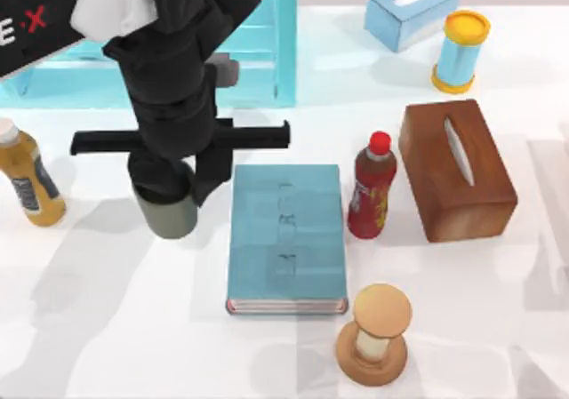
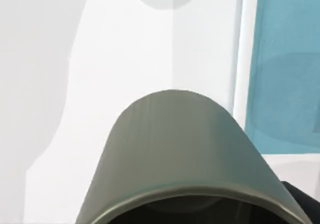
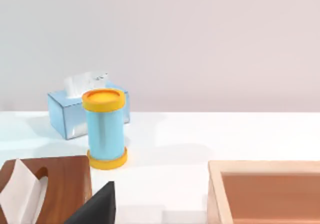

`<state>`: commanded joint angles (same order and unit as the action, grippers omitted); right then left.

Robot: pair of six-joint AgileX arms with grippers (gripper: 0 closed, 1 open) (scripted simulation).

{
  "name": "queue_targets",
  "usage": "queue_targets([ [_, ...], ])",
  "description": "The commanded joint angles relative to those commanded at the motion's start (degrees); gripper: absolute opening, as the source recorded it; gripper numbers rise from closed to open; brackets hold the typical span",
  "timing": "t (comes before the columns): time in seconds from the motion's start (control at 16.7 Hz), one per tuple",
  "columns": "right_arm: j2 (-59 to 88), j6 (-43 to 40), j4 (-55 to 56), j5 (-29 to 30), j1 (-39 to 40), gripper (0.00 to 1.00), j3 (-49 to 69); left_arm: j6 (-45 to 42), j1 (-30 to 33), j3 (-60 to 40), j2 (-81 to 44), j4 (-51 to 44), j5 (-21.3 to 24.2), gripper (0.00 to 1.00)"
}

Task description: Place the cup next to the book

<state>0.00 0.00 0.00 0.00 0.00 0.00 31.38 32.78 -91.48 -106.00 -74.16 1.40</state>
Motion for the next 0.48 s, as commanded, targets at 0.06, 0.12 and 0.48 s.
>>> queue_targets([
  [0.06, 0.00, 0.00, 0.00, 0.00, 0.00, 1.00, 0.00, 0.00, 0.00, 0.00, 0.00, 0.00, 0.00, 0.00],
  [0.12, 0.00, 0.00, 0.00, 0.00, 0.00, 1.00, 0.00, -0.10, -0.26, 0.18, 0.21, -0.09, 0.08, 0.00],
  [0.48, 0.00, 0.00, 0.00, 0.00, 0.00, 1.00, 0.00, -0.68, -0.95, 7.91, -0.41, 8.82, 0.05, 0.00],
])
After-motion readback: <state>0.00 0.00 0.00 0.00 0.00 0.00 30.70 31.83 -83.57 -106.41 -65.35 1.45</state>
